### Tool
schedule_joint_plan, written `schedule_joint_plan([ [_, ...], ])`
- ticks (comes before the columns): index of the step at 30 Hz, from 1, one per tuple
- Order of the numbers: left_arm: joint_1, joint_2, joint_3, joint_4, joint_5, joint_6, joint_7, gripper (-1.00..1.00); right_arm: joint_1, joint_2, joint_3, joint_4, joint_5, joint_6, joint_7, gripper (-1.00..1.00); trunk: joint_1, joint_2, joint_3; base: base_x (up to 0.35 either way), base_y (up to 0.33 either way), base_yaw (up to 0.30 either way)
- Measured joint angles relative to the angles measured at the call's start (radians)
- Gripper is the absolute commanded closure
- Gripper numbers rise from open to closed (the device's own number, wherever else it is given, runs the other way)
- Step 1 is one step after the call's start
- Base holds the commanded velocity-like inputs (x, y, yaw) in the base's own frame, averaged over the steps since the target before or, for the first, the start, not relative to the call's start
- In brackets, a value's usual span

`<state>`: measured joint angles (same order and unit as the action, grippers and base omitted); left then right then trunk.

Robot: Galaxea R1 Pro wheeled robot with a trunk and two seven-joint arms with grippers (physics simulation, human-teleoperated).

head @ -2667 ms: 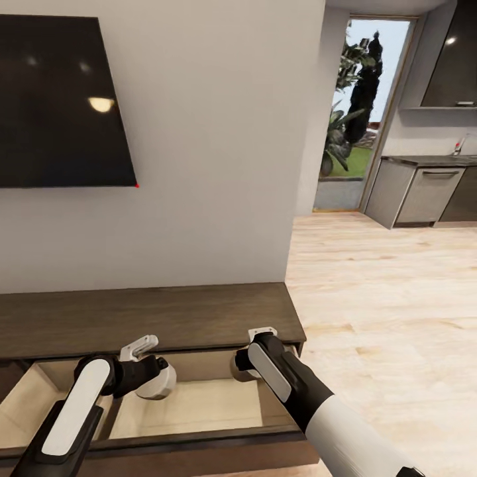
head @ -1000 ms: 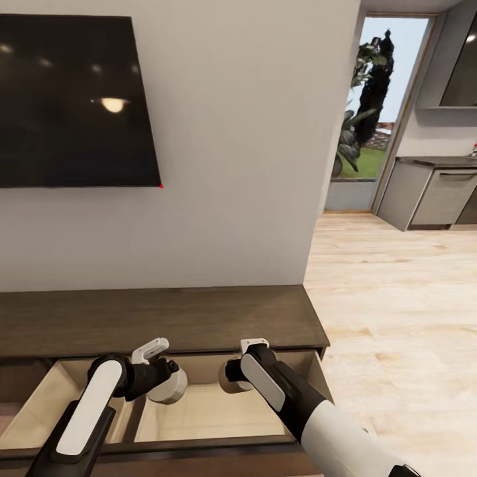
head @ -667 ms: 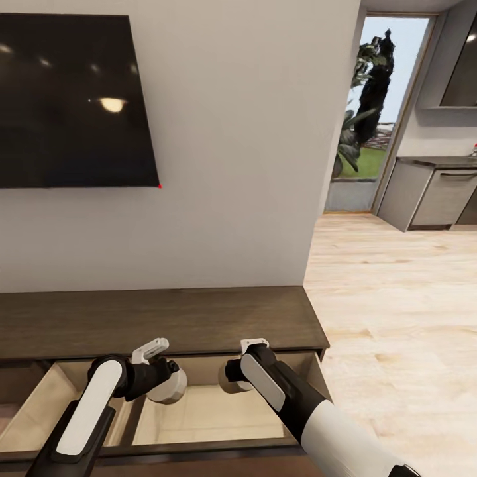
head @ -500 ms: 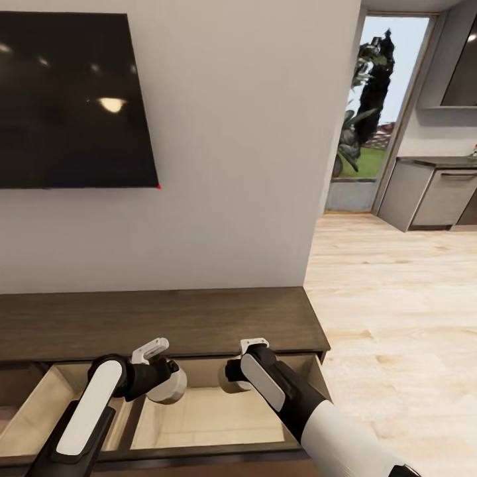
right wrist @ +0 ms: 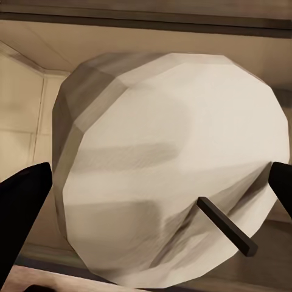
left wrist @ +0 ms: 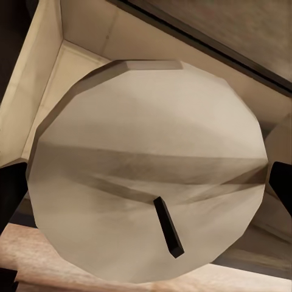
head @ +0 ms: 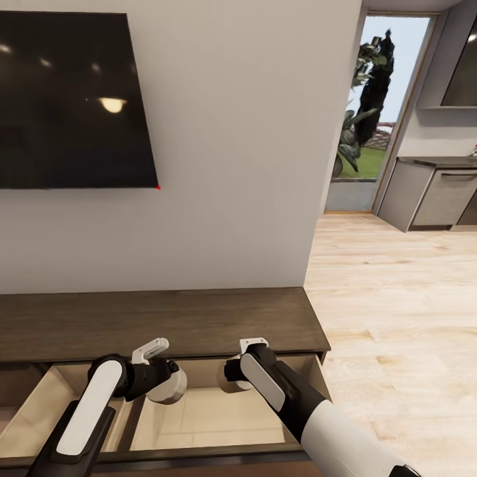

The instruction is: Place each of the two pumpkins and all three candles from the living room inside a cabinet in the living room (use any cabinet), then make sure every cabinet is closed, and position the cauldron so it is next to a table in the living room.

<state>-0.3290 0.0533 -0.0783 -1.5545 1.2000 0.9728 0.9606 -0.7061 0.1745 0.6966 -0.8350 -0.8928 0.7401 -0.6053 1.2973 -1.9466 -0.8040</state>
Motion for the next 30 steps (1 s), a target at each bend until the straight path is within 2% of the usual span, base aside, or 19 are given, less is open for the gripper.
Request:
schedule_joint_plan([
  [30,0.000,0.000,0.002,0.002,0.002,-0.028,0.005,1.00,0.000,0.000,0.001,-0.041,0.000,0.011,0.024,1.00,0.115,-0.210,-0.094,0.000,0.000,0.000],
])
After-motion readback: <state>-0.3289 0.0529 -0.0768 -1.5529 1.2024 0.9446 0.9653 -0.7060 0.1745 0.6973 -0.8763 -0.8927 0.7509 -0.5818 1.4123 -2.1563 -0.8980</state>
